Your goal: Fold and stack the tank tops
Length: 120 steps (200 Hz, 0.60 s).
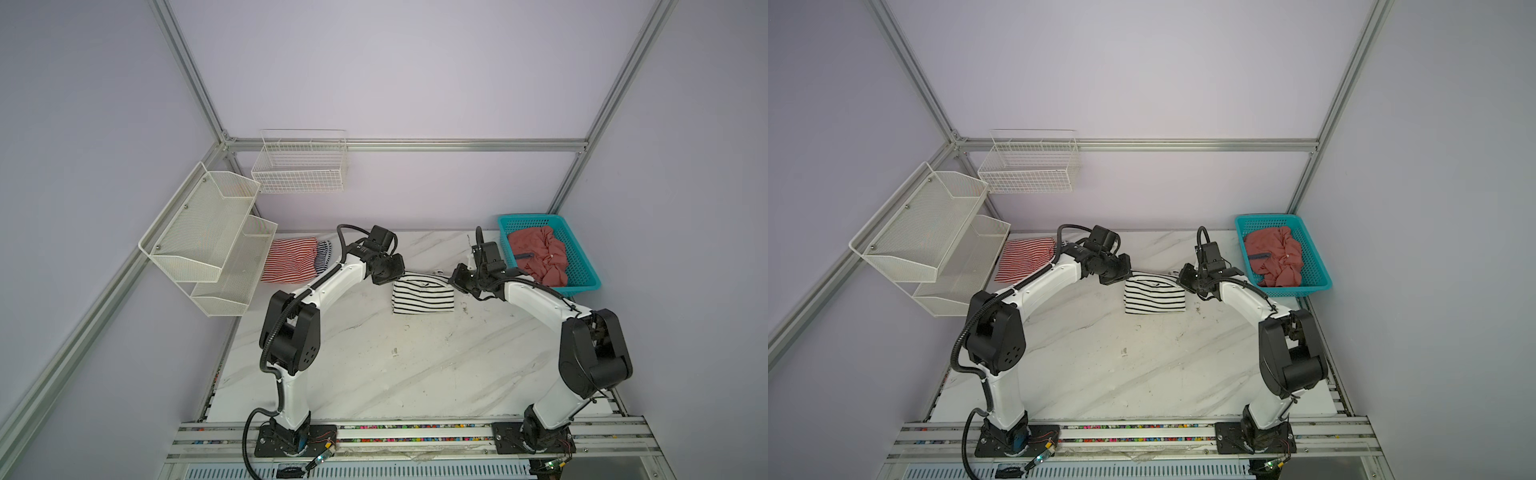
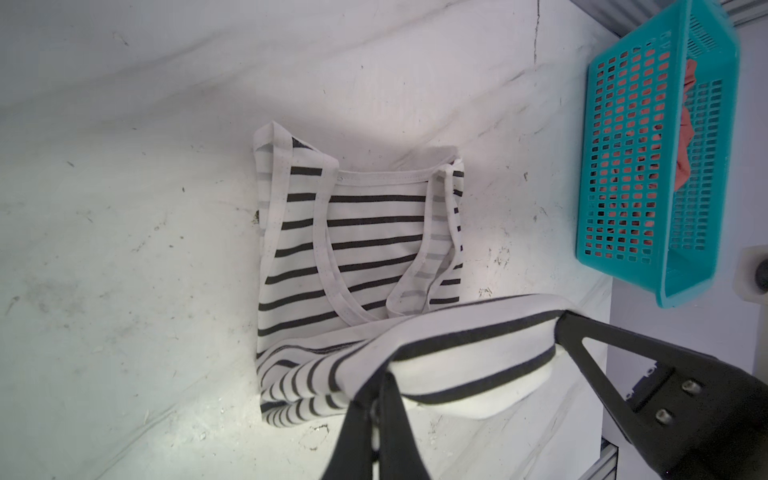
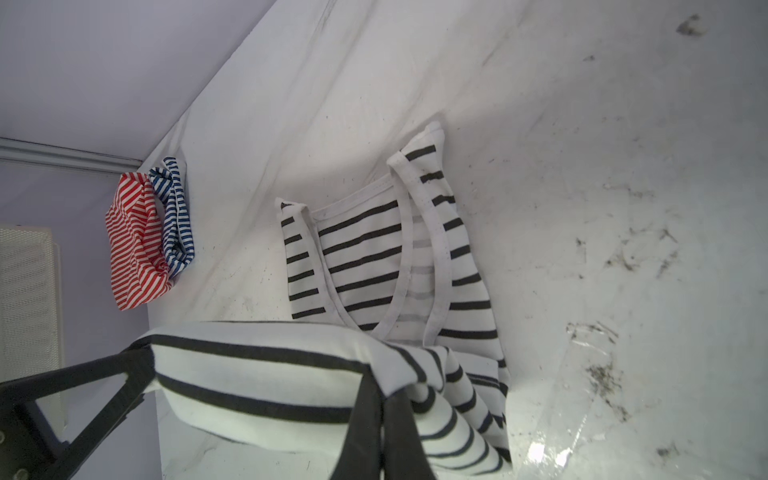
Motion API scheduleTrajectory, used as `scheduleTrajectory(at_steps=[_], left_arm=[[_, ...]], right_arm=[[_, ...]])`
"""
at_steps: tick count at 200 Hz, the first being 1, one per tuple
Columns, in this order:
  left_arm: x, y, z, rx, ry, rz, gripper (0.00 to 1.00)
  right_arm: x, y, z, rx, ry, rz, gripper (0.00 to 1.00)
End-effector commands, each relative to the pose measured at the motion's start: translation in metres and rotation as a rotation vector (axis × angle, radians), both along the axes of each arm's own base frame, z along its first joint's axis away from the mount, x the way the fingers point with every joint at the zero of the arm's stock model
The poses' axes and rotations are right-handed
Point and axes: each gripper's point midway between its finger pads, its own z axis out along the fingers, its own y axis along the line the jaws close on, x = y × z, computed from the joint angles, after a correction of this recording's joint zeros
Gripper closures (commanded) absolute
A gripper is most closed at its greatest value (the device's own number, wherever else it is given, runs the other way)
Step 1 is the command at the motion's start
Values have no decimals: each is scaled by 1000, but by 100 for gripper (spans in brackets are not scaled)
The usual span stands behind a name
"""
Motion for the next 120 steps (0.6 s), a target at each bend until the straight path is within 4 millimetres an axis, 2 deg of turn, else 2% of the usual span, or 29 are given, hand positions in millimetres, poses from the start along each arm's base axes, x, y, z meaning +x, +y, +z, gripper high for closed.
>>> scheduleTrajectory(at_steps=[1, 49, 60, 68, 76, 86, 103, 112, 120], left_arm=[[36, -2, 40, -42, -118, -2, 98], [76, -8, 22, -55, -120, -3, 89], [85, -7, 17, -54, -120, 5, 81], [92, -5, 12, -50, -120, 19, 80], [100, -3, 11, -53, -125, 37, 79], [112, 2, 11, -56, -134, 68, 71], [127, 12, 21, -73, -158, 119, 64], [131, 17, 31, -82, -175, 139, 62], [132, 22, 41, -80, -195, 154, 62]], right_arm=[[25, 3, 5, 19, -44, 26, 100], [62, 7, -25, 32, -13, 35, 100], [69, 7, -32, 40, -9, 35, 90], [74, 10, -36, 54, -10, 44, 79], [79, 13, -40, 73, -17, 51, 78], [87, 15, -42, 94, -31, 46, 76], [97, 17, -42, 125, -46, 43, 64], [101, 19, -34, 135, -70, 47, 56], [104, 18, -26, 135, -92, 44, 54]])
